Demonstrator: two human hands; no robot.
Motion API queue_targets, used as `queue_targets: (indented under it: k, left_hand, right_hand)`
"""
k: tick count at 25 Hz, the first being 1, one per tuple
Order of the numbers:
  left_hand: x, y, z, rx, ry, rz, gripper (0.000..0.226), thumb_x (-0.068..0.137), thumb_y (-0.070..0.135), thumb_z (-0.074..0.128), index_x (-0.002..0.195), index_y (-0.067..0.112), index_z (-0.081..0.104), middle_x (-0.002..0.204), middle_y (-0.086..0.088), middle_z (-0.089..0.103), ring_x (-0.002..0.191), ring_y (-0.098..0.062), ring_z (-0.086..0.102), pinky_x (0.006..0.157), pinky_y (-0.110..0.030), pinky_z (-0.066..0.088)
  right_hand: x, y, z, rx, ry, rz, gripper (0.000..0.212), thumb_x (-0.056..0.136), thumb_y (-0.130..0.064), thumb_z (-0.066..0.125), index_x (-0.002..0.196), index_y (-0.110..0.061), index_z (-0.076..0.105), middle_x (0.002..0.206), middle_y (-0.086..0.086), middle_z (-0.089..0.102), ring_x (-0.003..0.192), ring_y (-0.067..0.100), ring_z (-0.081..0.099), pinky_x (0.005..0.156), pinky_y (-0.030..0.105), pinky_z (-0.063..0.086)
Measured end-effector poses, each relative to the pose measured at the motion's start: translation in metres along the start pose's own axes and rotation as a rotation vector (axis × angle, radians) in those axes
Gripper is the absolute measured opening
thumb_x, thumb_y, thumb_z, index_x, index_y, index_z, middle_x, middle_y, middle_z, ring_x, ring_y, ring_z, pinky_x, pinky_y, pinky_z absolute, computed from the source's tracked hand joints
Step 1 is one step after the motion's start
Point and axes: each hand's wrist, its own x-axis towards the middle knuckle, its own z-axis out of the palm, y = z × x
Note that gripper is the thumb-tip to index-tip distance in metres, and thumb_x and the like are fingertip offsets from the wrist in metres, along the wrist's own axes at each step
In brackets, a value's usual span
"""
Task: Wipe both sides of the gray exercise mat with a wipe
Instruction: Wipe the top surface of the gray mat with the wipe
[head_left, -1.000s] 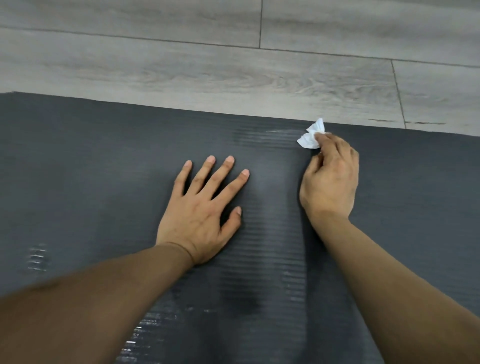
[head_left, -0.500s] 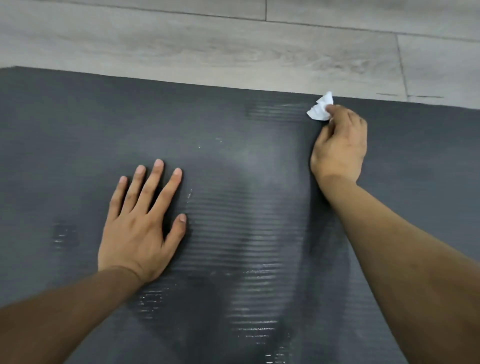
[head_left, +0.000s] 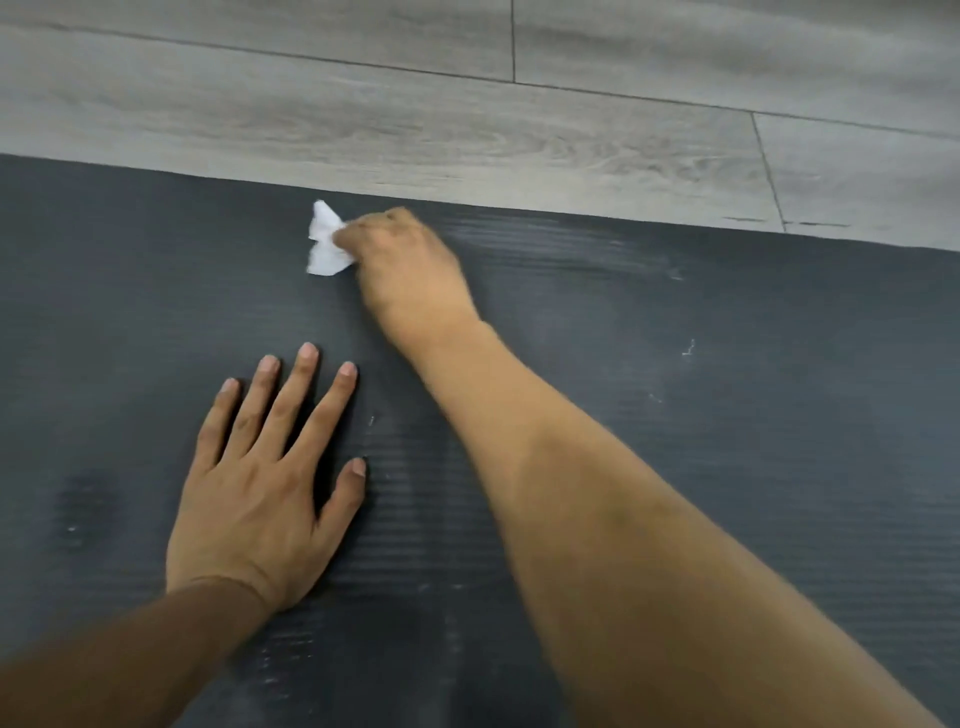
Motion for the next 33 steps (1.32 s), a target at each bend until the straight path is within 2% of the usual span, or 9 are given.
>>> queue_targets:
  k: [3,8,15,18,22,24,26,30,33]
  left_hand:
    - [0.001,-0.001,0.000,-0.002,-0.004,-0.008,0.071,0.097,0.051,0.030,0.162,0.027,0.018,0.170,-0.004,0.015,0.157,-0.028,0.013,0.126,-0.053,0.014]
    - [0.002,0.000,0.001,0.011,0.008,-0.001,0.072,0.096,0.050,0.032,0.162,0.026,0.020,0.169,-0.004,0.017,0.156,-0.029,0.016,0.125,-0.054,0.017]
    - [0.003,-0.001,0.002,0.029,-0.010,0.000,0.071,0.096,0.052,0.030,0.162,0.026,0.022,0.170,-0.005,0.017,0.157,-0.028,0.014,0.125,-0.053,0.015]
    - [0.002,-0.002,0.001,0.012,-0.004,-0.013,0.071,0.096,0.053,0.031,0.162,0.028,0.020,0.170,-0.003,0.017,0.157,-0.027,0.013,0.126,-0.052,0.014]
    - [0.001,-0.001,0.003,0.006,0.017,-0.011,0.071,0.097,0.054,0.029,0.162,0.028,0.019,0.170,-0.003,0.017,0.157,-0.028,0.014,0.125,-0.053,0.015]
    - [0.002,-0.001,0.003,0.013,0.021,-0.009,0.072,0.096,0.053,0.030,0.162,0.028,0.020,0.170,-0.004,0.017,0.156,-0.029,0.015,0.125,-0.053,0.016]
    - [0.002,-0.002,0.004,0.020,0.022,-0.012,0.072,0.095,0.054,0.031,0.162,0.028,0.020,0.170,-0.004,0.017,0.156,-0.029,0.015,0.125,-0.053,0.015]
    - [0.005,-0.002,0.004,0.015,0.025,-0.003,0.070,0.095,0.054,0.030,0.158,0.024,0.032,0.169,-0.006,0.019,0.156,-0.030,0.015,0.125,-0.053,0.014]
    - [0.002,-0.002,0.005,-0.002,0.025,-0.003,0.072,0.095,0.055,0.029,0.161,0.028,0.023,0.169,-0.005,0.018,0.156,-0.030,0.015,0.126,-0.051,0.012]
  right_hand:
    - [-0.053,0.102,-0.023,-0.163,0.303,0.390,0.026,0.076,-0.006,0.053,0.090,-0.010,0.075,0.090,0.011,0.069,0.092,0.032,0.057,0.076,0.033,0.046]
    - [-0.108,0.149,-0.054,-0.107,0.350,1.020,0.040,0.089,0.000,0.042,0.115,-0.013,0.070,0.114,0.014,0.059,0.104,0.036,0.047,0.088,0.034,0.035]
    - [-0.017,-0.035,0.004,0.084,0.009,0.063,0.029,0.087,-0.003,0.052,0.105,-0.016,0.071,0.106,0.001,0.062,0.101,0.025,0.050,0.082,0.029,0.043]
    - [-0.060,0.046,-0.010,-0.012,0.260,0.161,0.022,0.075,0.002,0.061,0.087,-0.011,0.073,0.088,0.009,0.066,0.085,0.033,0.056,0.074,0.030,0.036]
    - [-0.142,0.149,-0.063,-0.134,0.275,0.892,0.038,0.087,-0.005,0.042,0.110,-0.010,0.071,0.106,0.020,0.063,0.098,0.042,0.052,0.086,0.041,0.038]
    - [-0.126,0.129,-0.055,-0.079,0.368,1.028,0.041,0.083,-0.007,0.040,0.108,-0.009,0.072,0.104,0.022,0.064,0.096,0.043,0.055,0.086,0.045,0.045]
    - [-0.083,0.064,-0.026,0.080,0.408,0.725,0.034,0.077,-0.002,0.048,0.098,-0.006,0.075,0.094,0.021,0.068,0.087,0.042,0.061,0.083,0.042,0.045]
    - [-0.039,-0.054,0.008,0.118,0.094,0.144,0.025,0.085,-0.005,0.056,0.100,-0.015,0.073,0.102,0.006,0.064,0.097,0.027,0.052,0.081,0.028,0.035]
    - [-0.084,0.016,-0.011,0.007,0.208,0.202,0.026,0.080,0.002,0.059,0.093,-0.015,0.074,0.094,0.008,0.064,0.089,0.032,0.055,0.076,0.029,0.036]
